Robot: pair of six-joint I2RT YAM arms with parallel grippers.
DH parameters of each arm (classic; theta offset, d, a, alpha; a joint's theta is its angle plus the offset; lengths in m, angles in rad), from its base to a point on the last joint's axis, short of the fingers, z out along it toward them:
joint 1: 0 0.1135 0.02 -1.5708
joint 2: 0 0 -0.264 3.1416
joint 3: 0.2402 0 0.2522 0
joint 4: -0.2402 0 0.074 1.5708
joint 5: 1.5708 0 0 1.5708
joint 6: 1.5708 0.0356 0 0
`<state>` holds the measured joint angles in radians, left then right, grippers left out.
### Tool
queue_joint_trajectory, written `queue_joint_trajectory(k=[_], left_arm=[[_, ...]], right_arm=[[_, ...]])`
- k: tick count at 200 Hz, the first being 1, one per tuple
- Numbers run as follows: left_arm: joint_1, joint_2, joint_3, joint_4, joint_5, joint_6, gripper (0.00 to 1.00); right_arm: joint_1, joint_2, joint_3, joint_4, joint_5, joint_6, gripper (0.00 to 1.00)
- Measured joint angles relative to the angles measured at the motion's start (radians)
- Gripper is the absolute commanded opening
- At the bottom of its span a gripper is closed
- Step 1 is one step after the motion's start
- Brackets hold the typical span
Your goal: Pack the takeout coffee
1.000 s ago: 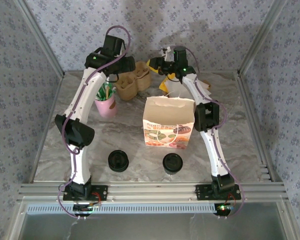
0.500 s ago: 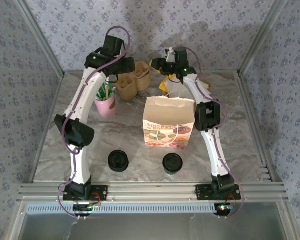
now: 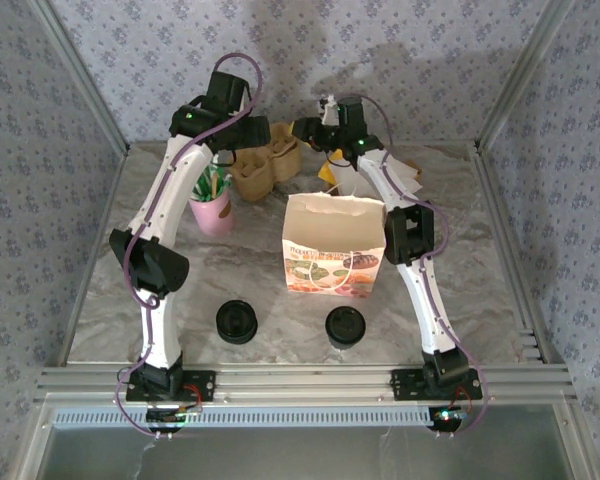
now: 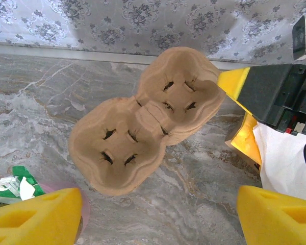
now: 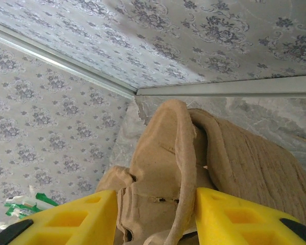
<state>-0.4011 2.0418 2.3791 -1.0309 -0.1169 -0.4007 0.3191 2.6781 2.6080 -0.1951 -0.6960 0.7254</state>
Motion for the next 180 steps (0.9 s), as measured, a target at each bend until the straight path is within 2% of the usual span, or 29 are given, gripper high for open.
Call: queue_joint_trajectory(k=[71,150,180], left_arm=[[0.000,0.000,0.000,-0.017,0.000,0.016,0.80],[0.002,-0.063,-0.031,-0.016,0.000,0.019,0.81],[0.008,-0.098,-0.079,-0.003,0.008,0.019,0.82]], right_arm=[[0.012,0.015,0.000,0.005,0.061,0.019,0.31],[0.019,0.015,0.000,0.005,0.119,0.040,0.03],[0.020,0.015,0.000,0.006,0.129,0.045,0.00]])
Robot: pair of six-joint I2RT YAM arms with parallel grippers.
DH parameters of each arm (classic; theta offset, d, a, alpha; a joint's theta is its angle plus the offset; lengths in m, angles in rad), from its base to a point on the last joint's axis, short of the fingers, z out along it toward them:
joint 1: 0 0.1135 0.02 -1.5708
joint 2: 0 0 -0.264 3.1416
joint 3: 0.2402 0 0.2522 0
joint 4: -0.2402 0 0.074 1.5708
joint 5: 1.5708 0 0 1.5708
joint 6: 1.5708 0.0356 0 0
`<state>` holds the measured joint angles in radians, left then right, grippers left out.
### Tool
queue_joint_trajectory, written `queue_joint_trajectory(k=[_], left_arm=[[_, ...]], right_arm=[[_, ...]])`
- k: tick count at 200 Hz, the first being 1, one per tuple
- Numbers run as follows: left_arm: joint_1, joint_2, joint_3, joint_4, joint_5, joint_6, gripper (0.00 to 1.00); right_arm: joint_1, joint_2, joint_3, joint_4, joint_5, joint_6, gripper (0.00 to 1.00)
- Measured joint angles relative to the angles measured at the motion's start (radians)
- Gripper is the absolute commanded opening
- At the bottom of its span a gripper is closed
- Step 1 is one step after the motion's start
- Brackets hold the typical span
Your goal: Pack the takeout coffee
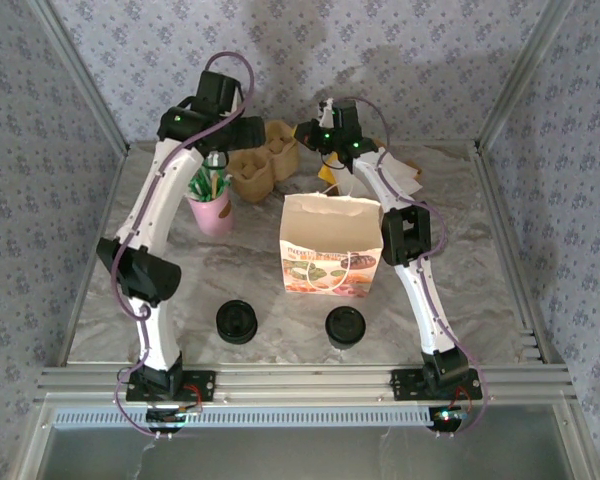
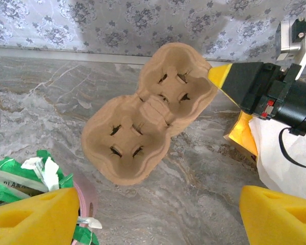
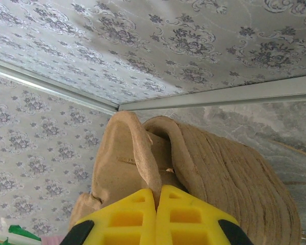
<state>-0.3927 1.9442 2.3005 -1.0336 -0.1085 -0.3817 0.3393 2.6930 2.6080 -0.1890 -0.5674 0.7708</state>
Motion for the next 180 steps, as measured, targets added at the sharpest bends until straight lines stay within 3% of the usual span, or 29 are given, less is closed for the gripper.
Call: queue_joint_trajectory(k=[95,180], left_arm=[[0.026,-0.057,-0.150,0.053,0.022,-0.001,0.84],[0.026,-0.114,-0.164,0.069,0.040,-0.004,0.86]], right_arm=[[-0.003,-0.055,0.000,0.031,-0.001,0.053,0.00],[-0.021,-0.185,0.015,0.067,-0.004,0.087,0.00]])
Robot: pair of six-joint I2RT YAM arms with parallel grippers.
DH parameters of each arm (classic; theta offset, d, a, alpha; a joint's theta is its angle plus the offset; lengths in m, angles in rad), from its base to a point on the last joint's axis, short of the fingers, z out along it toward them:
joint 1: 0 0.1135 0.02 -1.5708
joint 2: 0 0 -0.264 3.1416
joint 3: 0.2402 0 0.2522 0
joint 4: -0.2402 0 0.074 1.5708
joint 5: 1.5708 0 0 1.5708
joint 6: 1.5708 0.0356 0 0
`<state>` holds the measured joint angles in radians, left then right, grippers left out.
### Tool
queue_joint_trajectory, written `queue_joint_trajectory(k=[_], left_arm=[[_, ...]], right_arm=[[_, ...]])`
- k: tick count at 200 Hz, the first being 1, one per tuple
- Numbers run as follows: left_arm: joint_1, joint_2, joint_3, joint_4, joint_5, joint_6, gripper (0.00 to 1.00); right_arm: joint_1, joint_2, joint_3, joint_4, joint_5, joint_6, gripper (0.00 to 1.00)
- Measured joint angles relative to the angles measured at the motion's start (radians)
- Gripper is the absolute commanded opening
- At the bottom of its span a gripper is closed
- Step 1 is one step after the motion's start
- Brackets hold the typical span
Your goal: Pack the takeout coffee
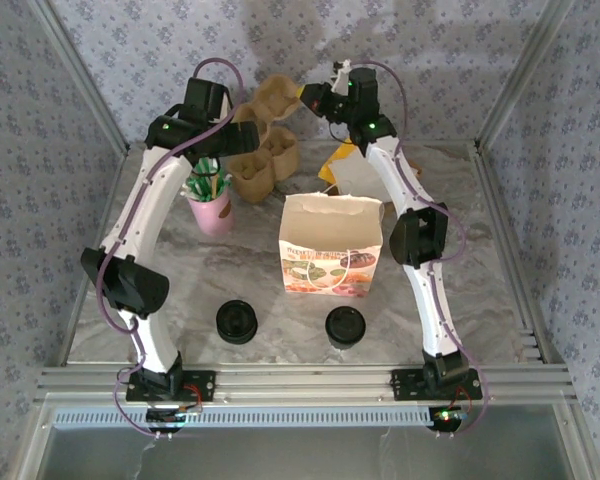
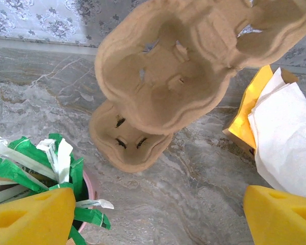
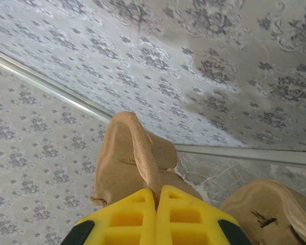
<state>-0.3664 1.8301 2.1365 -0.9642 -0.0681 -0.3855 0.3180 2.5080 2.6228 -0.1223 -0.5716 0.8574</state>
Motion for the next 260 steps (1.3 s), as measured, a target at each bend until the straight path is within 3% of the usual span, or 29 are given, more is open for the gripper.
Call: queue_joint_trajectory(k=[64,108,153,198,229,260], left_arm=[[0.000,-0.048,0.000,-0.004,0.023,-0.019,0.89],[0.002,-0.158,0.003,-0.036,0.090,-0.064,0.89],[0.006,-0.317,-0.020,-0.069,0.245,-0.149,0.88],[0.006,-0.515,-0.200,-0.048,0.433,-0.238,0.87],[0.000,-0.575,-0.304,-0.003,0.558,-0.290,0.90],[-0.055,-0.598,-0.416,0.066,0.608,-0.335,0.91]], right_arm=[[-0.037,-0.067,0.000,-0.034,-0.019,0.039,0.00],[-0.070,-0.221,-0.040,-0.128,-0.031,0.050,0.00],[-0.090,-0.505,-0.238,-0.237,-0.008,0.070,0.00],[-0.093,-0.795,-0.457,-0.356,0.069,0.090,0.00],[-0.093,-1.012,-0.698,-0.376,0.124,0.147,0.00],[-0.100,-1.169,-0.893,-0.376,0.162,0.216,0.00]])
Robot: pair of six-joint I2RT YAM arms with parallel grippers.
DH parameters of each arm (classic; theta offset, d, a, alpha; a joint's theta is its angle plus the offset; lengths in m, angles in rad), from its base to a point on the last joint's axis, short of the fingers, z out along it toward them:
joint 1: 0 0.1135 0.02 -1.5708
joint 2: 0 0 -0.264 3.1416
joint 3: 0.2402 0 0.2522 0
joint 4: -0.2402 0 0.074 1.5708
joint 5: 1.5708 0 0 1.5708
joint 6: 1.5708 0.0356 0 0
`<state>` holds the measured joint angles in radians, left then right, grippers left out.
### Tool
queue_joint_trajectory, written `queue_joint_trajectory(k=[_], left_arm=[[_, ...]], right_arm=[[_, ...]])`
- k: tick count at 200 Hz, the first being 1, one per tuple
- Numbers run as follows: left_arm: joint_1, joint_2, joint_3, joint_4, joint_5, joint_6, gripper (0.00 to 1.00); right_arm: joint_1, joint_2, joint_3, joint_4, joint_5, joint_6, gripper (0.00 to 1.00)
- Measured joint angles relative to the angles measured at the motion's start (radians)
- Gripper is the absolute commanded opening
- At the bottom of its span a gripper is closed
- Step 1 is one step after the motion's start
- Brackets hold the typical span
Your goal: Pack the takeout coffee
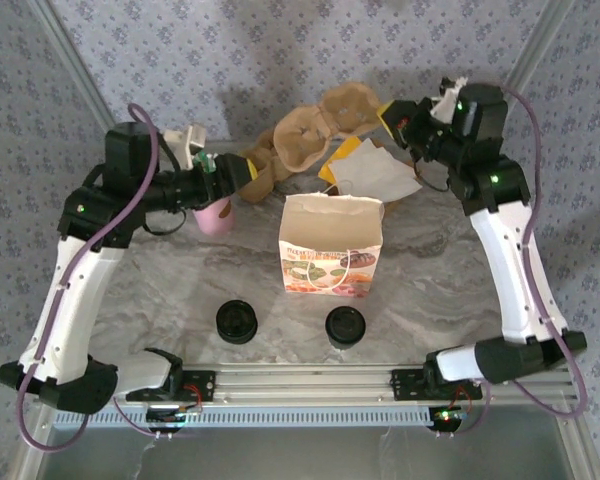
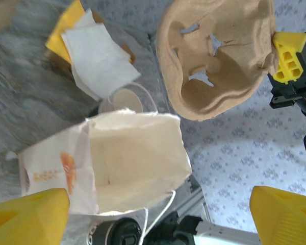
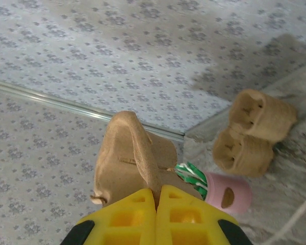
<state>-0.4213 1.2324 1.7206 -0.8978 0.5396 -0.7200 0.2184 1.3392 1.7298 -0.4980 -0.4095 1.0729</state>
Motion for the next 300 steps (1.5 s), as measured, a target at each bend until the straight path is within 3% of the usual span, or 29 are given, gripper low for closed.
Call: queue_joint_trajectory(k=[36,80,141,217,300], left_arm=[[-0.107,0.019,-0.060,0.078,-0.022,-0.034,0.88],[-0.190,0.058,-0.069,0.216,-0.077,-0.056,0.82],[-0.197,0.103,-0.094,0.358,-0.089,-0.056,0.74],[-0.197,0.118,-0.166,0.579,0.011,-0.072,0.73],[-0.196,0.146,-0.166,0.670,0.025,-0.100,0.69]], right_arm=[[-0.016,-0.126,-0.174,0.011,0.014,0.095,0.00],[-0.045,-0.171,-0.237,0.026,0.011,0.159,0.00],[-0.080,-0.205,-0.290,0.068,-0.027,0.230,0.00],[-0.133,-0.206,-0.303,0.085,-0.086,0.290,0.00],[-0.149,-0.207,-0.303,0.092,-0.098,0.308,0.00]])
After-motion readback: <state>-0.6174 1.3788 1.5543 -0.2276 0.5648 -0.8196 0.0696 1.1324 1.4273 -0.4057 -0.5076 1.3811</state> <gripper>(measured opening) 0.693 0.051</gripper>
